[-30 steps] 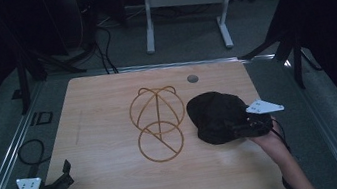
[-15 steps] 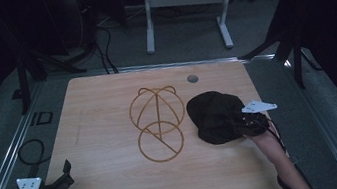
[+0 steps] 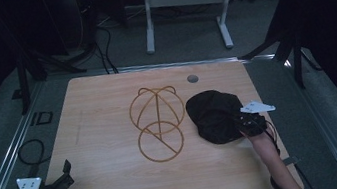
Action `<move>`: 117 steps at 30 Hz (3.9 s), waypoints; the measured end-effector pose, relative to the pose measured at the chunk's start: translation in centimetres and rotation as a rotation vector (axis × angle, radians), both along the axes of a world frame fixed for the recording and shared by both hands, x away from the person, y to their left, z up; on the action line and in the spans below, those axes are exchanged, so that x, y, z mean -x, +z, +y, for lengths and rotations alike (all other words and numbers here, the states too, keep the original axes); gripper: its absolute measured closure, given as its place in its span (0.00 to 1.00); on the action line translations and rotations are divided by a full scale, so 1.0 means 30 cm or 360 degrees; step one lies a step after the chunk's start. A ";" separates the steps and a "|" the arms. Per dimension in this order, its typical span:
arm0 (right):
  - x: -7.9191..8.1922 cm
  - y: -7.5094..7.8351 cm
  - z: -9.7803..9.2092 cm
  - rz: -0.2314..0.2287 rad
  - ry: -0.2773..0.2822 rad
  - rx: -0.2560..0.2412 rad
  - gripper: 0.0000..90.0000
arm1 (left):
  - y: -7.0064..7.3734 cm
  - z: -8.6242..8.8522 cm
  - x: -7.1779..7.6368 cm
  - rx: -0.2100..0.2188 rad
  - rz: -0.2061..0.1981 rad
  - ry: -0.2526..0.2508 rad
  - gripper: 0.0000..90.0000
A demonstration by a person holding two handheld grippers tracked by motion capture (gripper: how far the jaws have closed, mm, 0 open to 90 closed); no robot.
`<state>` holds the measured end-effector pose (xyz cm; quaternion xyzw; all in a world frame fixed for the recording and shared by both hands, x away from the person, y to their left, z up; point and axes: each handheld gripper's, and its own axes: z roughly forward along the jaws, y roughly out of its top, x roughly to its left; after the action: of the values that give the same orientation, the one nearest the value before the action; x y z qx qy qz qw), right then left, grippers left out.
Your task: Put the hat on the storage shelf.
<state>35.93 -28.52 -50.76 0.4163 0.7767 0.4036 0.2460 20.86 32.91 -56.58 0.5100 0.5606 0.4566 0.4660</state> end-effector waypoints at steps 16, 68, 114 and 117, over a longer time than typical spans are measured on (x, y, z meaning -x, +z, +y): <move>0.023 0.125 -0.009 -0.0107 -0.0016 -0.0063 0.96 | 0.000 0.000 -0.001 0.0000 0.0003 0.0003 0.01; 0.081 0.747 0.092 -0.0531 0.0075 -0.0173 0.96 | 0.000 -0.002 0.001 -0.0004 -0.0004 -0.0005 0.01; 0.128 0.767 0.500 -0.0501 0.0508 -0.0228 0.96 | 0.000 0.003 0.001 0.0008 0.0004 -0.0016 0.01; 0.131 0.765 0.515 -0.0496 0.0524 -0.0230 0.96 | 0.000 0.004 0.001 0.0009 0.0004 -0.0018 0.01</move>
<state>31.99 -13.07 -27.81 0.2332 0.7559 0.5522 0.2633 20.83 33.02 -56.57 0.5124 0.5596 0.4518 0.4693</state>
